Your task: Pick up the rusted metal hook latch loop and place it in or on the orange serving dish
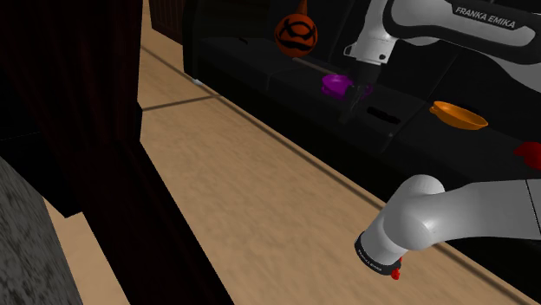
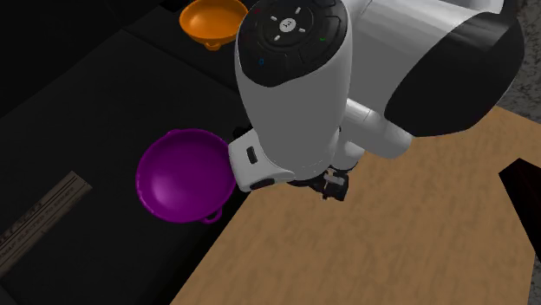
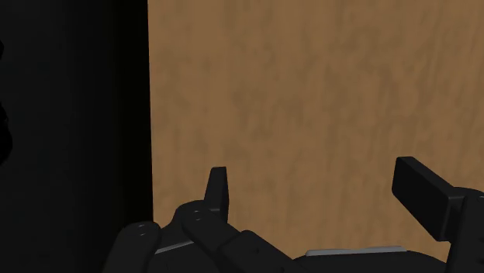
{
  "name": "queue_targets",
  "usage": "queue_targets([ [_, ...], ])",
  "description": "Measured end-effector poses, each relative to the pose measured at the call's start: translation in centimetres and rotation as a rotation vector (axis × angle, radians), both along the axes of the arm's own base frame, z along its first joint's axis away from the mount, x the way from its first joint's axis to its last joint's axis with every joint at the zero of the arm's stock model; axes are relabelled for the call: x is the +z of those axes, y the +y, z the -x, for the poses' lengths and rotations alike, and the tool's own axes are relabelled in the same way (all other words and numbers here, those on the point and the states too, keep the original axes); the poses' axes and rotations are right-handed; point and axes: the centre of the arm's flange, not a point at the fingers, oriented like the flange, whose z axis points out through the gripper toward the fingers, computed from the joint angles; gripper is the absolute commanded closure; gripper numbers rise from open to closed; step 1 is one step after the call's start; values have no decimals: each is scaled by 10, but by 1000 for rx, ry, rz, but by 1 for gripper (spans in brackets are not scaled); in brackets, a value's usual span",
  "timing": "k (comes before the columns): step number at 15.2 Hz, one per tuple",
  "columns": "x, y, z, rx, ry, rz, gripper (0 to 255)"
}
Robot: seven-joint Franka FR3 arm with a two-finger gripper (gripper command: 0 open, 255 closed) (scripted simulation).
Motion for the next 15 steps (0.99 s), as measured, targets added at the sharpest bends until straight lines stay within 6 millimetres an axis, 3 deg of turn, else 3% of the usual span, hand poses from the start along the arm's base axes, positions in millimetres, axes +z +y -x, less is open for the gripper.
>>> queue_targets([
  [11, 42, -117, 54, -94, -51, 112, 0],
  [12, 48, -124, 57, -99, -54, 119, 0],
  [15, 38, -129, 60, -104, -56, 125, 0],
])
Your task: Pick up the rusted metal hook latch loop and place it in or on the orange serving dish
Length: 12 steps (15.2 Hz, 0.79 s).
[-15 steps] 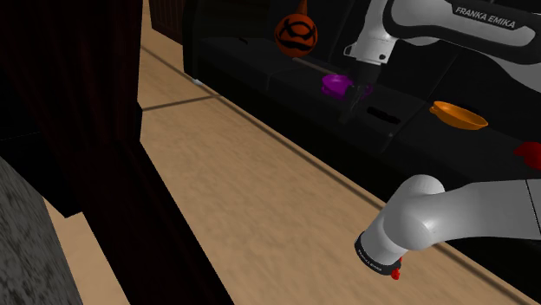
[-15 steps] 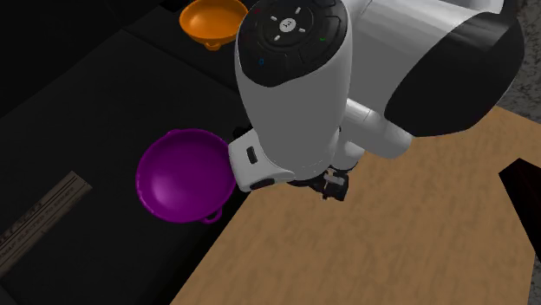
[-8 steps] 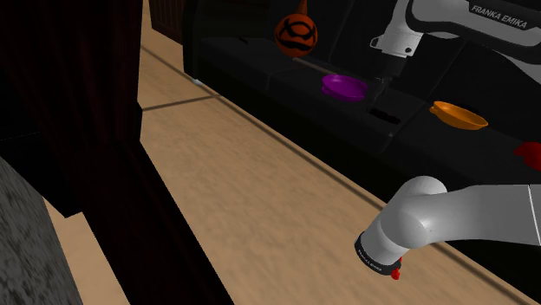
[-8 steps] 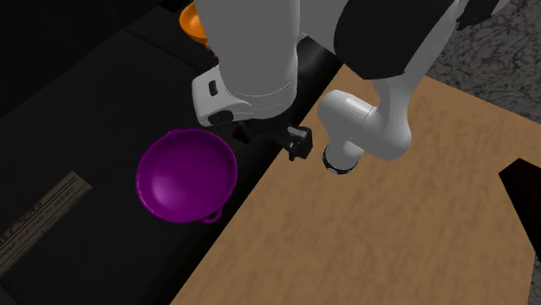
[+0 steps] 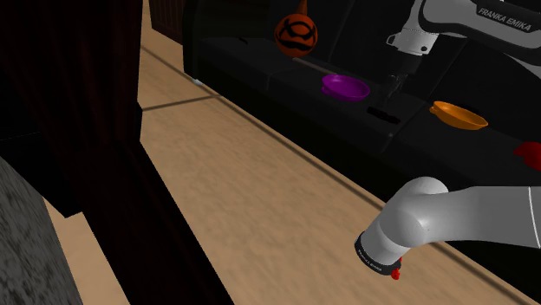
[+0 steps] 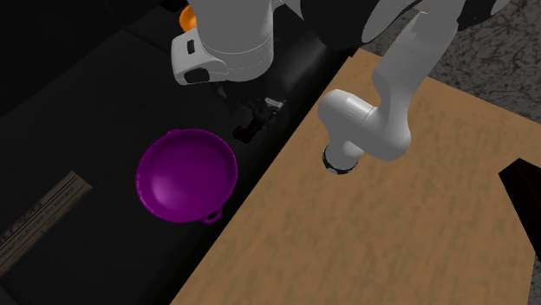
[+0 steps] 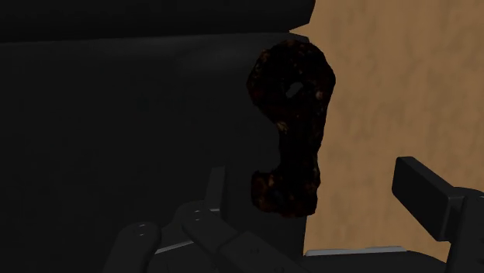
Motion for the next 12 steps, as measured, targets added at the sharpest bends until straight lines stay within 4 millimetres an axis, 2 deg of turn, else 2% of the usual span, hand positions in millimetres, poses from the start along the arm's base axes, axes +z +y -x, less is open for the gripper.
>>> queue_targets([
  [5, -24, -2, 3, -1, 0, 1, 0],
  [11, -28, -1, 2, 0, 0, 1, 0],
  [12, -28, -1, 2, 0, 0, 1, 255],
])
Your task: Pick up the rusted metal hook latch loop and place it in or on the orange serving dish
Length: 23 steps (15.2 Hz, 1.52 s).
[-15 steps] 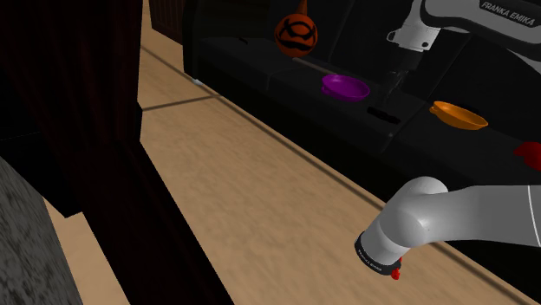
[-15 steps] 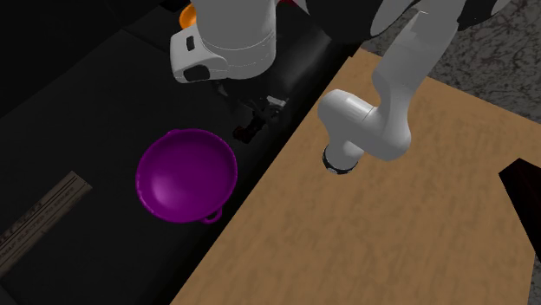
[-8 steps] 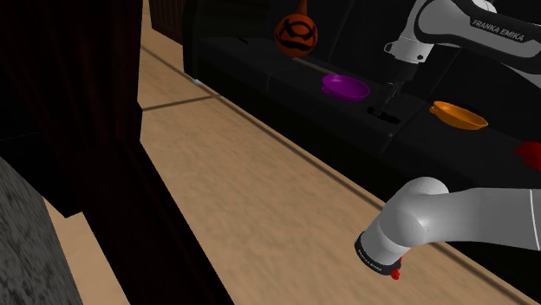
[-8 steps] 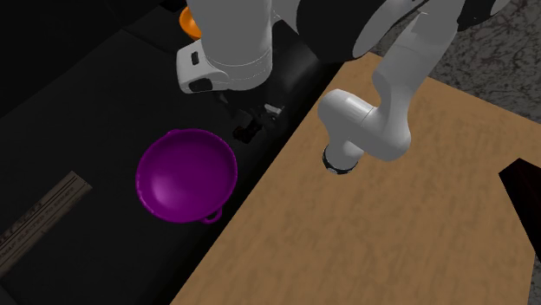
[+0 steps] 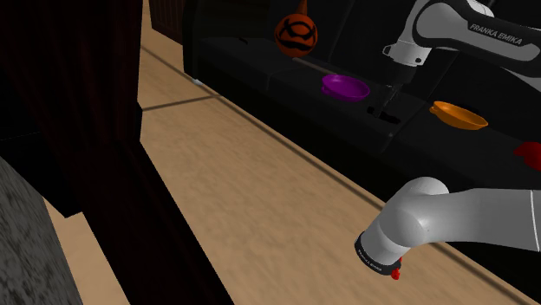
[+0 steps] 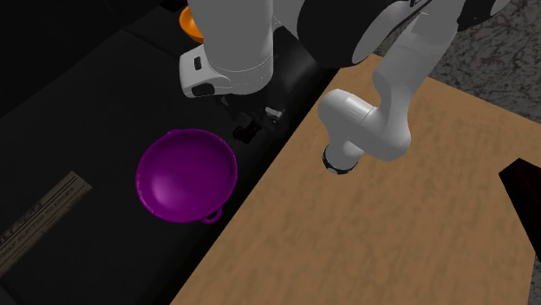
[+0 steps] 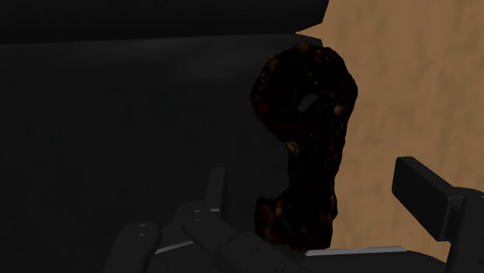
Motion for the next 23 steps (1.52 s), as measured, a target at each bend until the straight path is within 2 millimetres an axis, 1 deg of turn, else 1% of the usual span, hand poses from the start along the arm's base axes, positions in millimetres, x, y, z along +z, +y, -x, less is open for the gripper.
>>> queue_targets([
  [2, 3, -2, 1, -3, -7, 14, 255],
  [11, 4, -1, 0, -2, -4, 3, 255],
  [15, 21, 0, 0, 0, 0, 0, 255],
  [23, 64, 0, 0, 0, 0, 0, 255],
])
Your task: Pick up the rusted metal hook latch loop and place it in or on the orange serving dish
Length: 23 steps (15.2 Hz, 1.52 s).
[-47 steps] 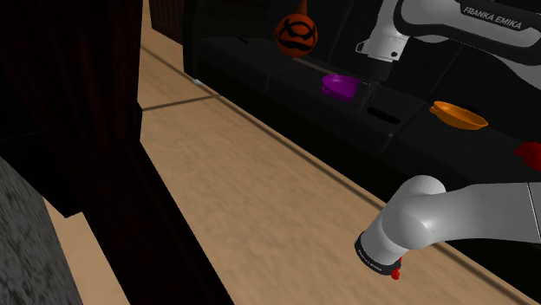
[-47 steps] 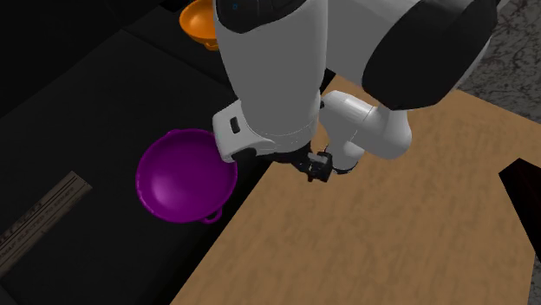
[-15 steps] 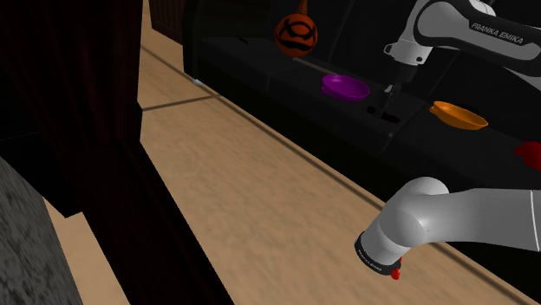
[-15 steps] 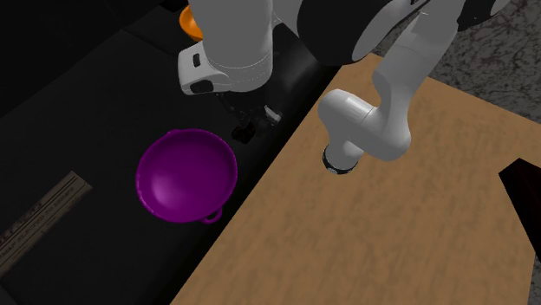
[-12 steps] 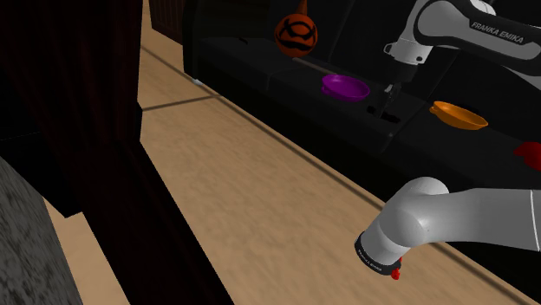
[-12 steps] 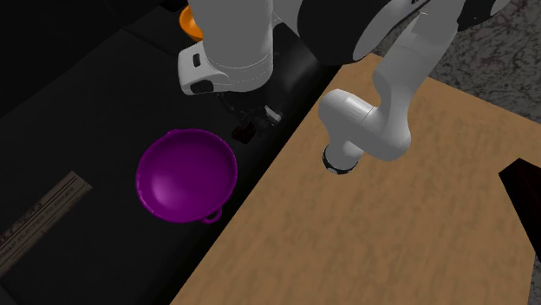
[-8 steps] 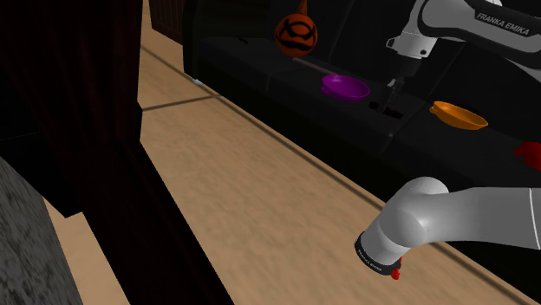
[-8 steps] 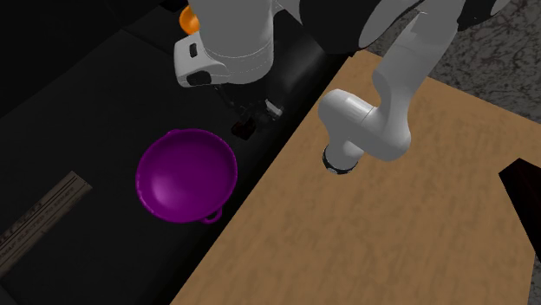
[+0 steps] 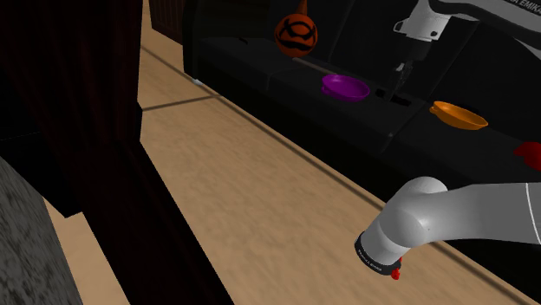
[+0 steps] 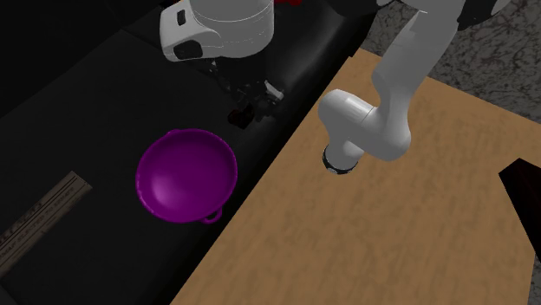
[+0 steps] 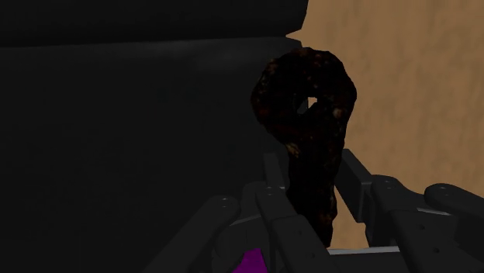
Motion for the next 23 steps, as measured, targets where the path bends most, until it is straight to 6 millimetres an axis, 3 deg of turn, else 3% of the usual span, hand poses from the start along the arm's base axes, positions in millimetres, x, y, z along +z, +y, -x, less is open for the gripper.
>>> queue_targets([
  [14, 68, -4, 4, 0, 0, 0, 255],
  [23, 73, -93, 72, -1, 0, 0, 255],
])
